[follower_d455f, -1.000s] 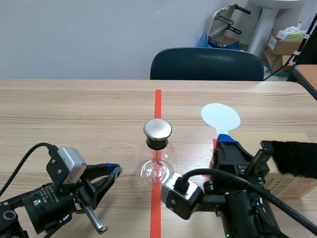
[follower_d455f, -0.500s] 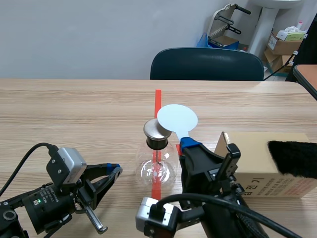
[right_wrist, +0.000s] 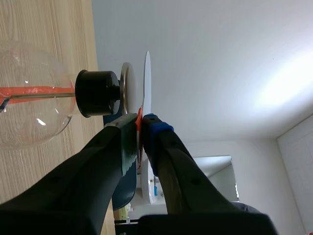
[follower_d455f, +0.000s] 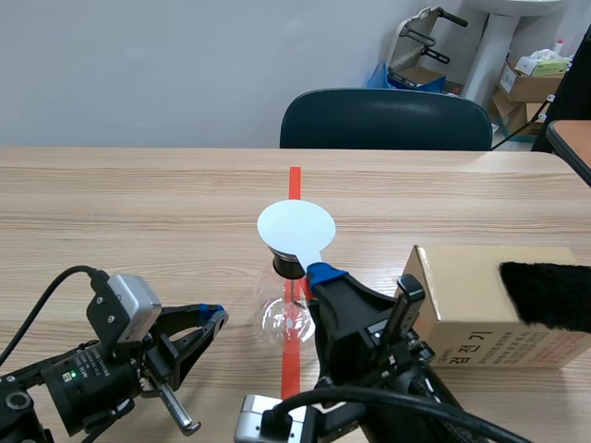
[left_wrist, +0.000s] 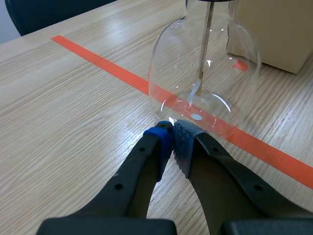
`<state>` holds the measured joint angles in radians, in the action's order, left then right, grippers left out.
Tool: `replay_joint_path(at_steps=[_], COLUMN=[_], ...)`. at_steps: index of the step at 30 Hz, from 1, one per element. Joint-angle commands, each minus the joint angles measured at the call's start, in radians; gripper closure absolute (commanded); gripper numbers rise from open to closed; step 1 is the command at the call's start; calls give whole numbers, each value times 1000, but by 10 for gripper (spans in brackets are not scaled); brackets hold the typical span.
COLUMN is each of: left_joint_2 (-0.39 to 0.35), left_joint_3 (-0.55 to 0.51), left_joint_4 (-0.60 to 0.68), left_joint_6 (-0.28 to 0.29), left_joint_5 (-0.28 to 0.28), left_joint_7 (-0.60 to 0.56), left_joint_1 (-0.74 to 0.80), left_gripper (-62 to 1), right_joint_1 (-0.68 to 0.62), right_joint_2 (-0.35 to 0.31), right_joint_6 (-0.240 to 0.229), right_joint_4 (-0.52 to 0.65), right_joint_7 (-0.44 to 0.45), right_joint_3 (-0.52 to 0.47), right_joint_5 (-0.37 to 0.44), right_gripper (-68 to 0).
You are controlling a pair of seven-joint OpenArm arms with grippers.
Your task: Do the electroscope experiment
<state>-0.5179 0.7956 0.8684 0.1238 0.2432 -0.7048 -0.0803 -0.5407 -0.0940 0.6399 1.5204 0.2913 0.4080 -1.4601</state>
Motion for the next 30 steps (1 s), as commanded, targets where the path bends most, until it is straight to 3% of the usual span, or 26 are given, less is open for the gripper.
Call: replay_joint_path(at_steps=[1,14,30], left_joint_2=[5,5,5], left_joint_3=[-1,-1,-1], left_joint_4=[22,22,22], left_joint_6=[2,2,2], left_joint_5=[3,3,3], left_joint_7=[-13,-13,-13], left_joint_1=[3,3,3], left_gripper=[-44,-44,-44], right_joint_1=[11,11,11], right_joint_2=[0,0,0], right_joint_6=[14,14,14], right_joint_4=[18,18,18], right_joint_7=[4,-34,-456], right_joint_3=[-1,-1,-1], right_joint_5=[-1,-1,-1], right_gripper=[-17,-17,-17])
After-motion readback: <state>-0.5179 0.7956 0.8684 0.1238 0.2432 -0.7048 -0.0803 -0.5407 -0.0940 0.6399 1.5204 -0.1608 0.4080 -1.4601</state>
